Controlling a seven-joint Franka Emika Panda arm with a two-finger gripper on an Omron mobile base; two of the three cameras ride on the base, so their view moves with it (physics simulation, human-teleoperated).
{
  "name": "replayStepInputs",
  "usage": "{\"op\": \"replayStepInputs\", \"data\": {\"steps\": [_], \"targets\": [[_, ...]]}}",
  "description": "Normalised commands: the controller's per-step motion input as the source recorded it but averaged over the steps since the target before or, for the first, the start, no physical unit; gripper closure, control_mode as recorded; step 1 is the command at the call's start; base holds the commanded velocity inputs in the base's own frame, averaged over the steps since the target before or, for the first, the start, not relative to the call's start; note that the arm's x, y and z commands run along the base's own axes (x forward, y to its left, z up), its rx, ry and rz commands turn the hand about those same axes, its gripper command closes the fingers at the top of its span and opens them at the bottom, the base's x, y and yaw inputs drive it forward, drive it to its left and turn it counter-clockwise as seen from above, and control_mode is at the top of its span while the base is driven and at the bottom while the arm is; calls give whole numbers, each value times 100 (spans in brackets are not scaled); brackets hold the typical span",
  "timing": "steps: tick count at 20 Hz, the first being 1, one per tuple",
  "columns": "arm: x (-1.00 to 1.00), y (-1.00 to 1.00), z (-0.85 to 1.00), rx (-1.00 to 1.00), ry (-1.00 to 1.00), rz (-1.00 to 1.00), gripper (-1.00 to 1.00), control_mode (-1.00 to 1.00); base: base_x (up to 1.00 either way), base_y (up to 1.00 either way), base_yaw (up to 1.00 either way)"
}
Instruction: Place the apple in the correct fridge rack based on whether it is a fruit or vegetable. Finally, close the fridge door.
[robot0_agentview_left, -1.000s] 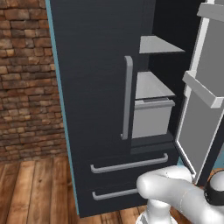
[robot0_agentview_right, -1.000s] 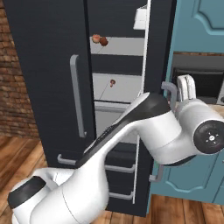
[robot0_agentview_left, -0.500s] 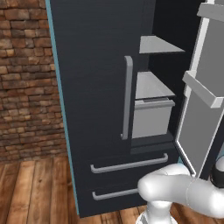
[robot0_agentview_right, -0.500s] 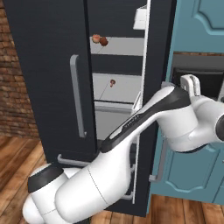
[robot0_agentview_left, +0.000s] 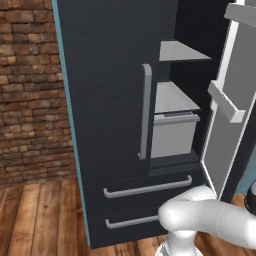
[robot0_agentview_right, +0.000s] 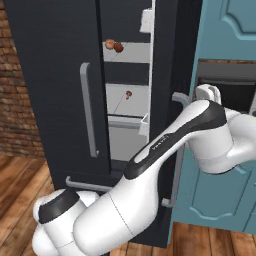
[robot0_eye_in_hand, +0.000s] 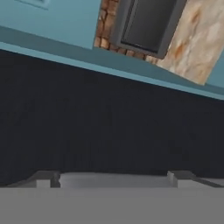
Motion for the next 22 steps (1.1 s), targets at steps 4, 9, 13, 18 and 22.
{"op": "replayStepInputs", "data": {"steps": [4, 9, 13, 18, 22], "targets": [[3, 100, 0, -4, 0, 3, -100, -100, 0, 0, 0], [28, 100, 0, -2, 0, 0, -100, -100, 0, 0, 0], [51, 100, 0, 0, -2, 0, -100, -100, 0, 0, 0], [72, 92, 2, 0, -3, 0, -100, -100, 0, 0, 0], [100, 51, 5, 0, 0, 0, -100, -100, 0, 0, 0]]}}
